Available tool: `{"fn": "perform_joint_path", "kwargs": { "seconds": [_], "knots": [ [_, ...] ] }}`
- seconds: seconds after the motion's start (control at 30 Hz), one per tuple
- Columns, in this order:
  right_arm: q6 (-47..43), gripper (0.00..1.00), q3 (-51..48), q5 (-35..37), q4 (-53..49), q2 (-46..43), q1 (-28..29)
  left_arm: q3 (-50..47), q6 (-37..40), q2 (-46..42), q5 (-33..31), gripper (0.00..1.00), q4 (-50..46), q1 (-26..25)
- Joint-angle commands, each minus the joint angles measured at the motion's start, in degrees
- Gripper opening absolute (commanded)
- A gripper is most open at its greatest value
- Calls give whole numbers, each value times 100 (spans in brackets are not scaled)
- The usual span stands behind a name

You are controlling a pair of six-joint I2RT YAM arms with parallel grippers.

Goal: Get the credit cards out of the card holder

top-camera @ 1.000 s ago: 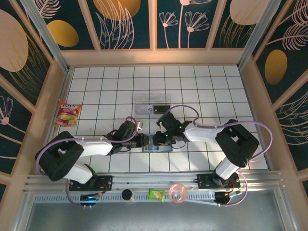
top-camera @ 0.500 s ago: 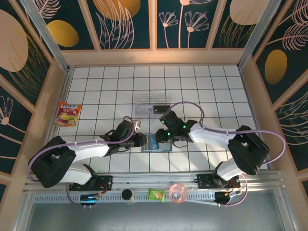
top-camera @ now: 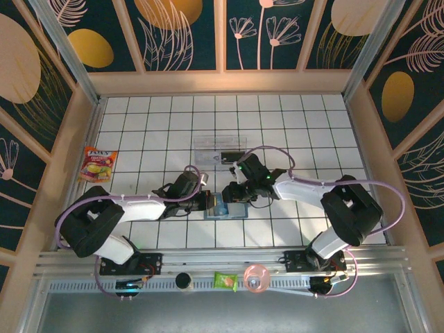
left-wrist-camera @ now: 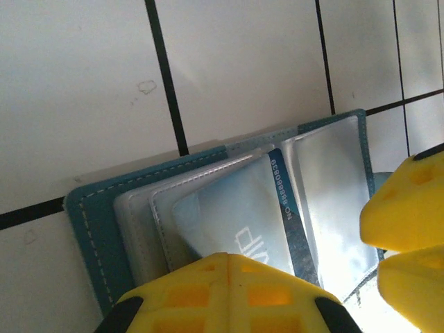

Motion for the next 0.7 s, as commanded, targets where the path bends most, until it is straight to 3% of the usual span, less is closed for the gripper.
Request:
{"fn": "perform_joint_path", "kwargs": {
  "seconds": [0.0, 0.57, 0.67],
  "knots": [
    [26, 31, -92, -385, 260, 216, -74, -152, 4, 17, -252, 0, -272, -33],
    [132, 26, -170, -559, 454, 811, -180, -271, -82, 227, -13, 0, -4, -24],
    [226, 22, -268, -708, 642, 862, -213, -285, -77, 238, 2, 0, 26, -26]
  ]
}}
